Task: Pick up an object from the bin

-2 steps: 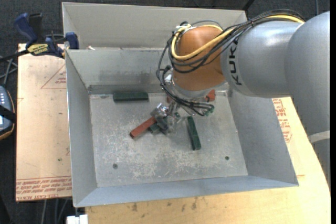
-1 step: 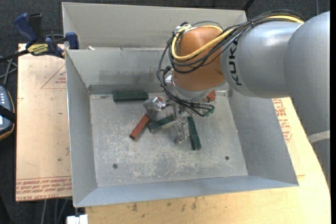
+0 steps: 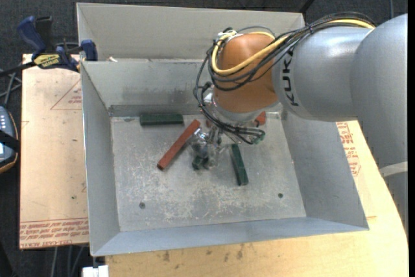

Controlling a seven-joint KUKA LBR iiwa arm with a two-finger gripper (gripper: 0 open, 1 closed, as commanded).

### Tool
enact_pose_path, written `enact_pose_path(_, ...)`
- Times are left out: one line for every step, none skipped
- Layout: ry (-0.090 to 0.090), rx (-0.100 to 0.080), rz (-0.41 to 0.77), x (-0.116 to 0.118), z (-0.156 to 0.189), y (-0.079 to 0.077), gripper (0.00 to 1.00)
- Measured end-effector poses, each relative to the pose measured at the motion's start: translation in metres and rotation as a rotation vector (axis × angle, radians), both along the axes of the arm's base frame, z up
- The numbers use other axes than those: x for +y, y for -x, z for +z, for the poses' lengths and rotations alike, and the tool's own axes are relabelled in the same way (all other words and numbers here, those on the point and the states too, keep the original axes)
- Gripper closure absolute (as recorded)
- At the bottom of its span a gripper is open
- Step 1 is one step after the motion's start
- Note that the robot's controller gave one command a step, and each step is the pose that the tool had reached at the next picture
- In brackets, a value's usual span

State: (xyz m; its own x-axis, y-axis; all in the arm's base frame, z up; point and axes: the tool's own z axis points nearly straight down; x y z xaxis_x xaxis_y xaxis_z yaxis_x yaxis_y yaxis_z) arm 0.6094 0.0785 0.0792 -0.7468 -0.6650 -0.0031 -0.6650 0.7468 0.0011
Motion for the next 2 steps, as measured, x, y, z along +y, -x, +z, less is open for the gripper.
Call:
enact_pose_path(0.000, 0.000, 0.000, 0.000, 0.000, 0.000, 1.00)
enact_pose_path(0.000, -0.007, 0.051, 0.003, 0.159, -0.003, 1.00)
